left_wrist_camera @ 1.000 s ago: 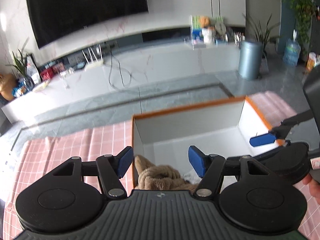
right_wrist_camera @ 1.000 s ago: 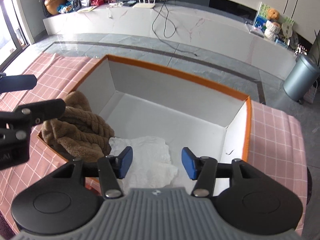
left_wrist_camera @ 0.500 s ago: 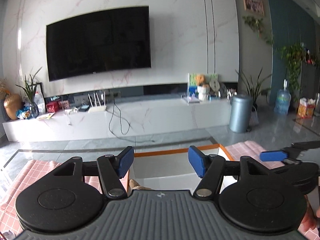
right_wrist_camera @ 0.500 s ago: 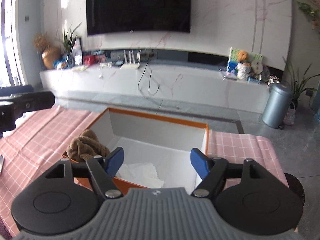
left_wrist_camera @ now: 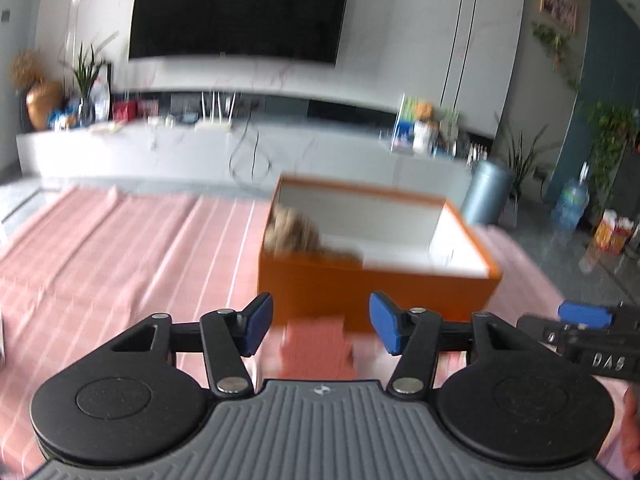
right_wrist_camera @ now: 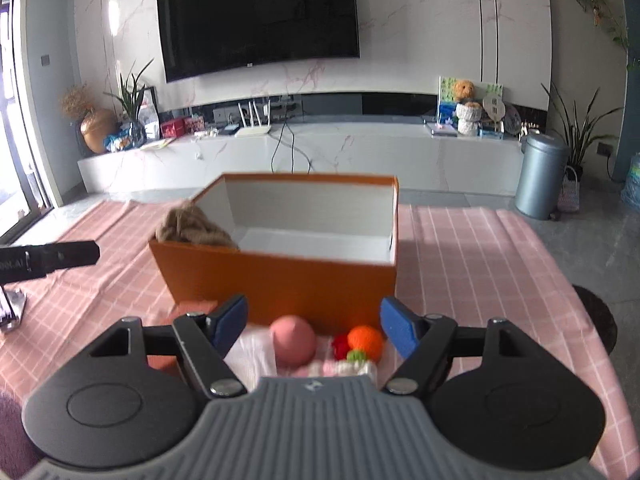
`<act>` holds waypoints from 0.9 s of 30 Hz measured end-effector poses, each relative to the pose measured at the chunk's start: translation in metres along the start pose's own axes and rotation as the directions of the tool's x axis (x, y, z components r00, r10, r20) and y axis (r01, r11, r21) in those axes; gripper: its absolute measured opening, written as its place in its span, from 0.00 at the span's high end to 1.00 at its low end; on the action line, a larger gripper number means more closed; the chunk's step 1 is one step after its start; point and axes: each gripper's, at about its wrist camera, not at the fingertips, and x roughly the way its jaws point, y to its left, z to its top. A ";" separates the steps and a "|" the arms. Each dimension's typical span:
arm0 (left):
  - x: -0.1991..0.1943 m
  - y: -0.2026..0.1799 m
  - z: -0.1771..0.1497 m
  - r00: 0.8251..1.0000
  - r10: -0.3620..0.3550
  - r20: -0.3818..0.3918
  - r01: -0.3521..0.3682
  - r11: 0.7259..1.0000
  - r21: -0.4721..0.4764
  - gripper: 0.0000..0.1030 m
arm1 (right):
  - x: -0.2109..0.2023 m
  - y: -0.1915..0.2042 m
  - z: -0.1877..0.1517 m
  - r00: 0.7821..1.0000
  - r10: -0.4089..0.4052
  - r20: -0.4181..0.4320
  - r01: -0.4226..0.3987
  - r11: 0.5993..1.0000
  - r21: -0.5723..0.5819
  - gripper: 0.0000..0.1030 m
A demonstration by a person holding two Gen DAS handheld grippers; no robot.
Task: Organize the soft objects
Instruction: 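Withdraw both tools from the box back toward the remaining items, then grasp the red sponge with the left tool while the right tool reaches the white mesh bag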
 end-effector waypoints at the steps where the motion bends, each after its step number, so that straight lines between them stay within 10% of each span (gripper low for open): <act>1: 0.002 0.001 -0.006 1.000 -0.005 -0.023 0.005 1.000 -0.002 0.39 | 0.001 0.002 -0.006 1.000 0.005 -0.016 -0.005 1.000 0.001 0.29; 14: 0.005 0.001 -0.067 0.993 -0.003 -0.118 0.008 0.999 0.040 0.43 | 0.025 0.029 -0.046 0.981 0.095 -0.170 -0.103 0.994 -0.041 0.29; 27: 0.025 0.002 -0.065 0.985 -0.021 -0.173 0.022 1.000 0.003 0.25 | 0.065 0.033 -0.046 0.956 0.115 -0.270 -0.127 0.991 -0.030 0.19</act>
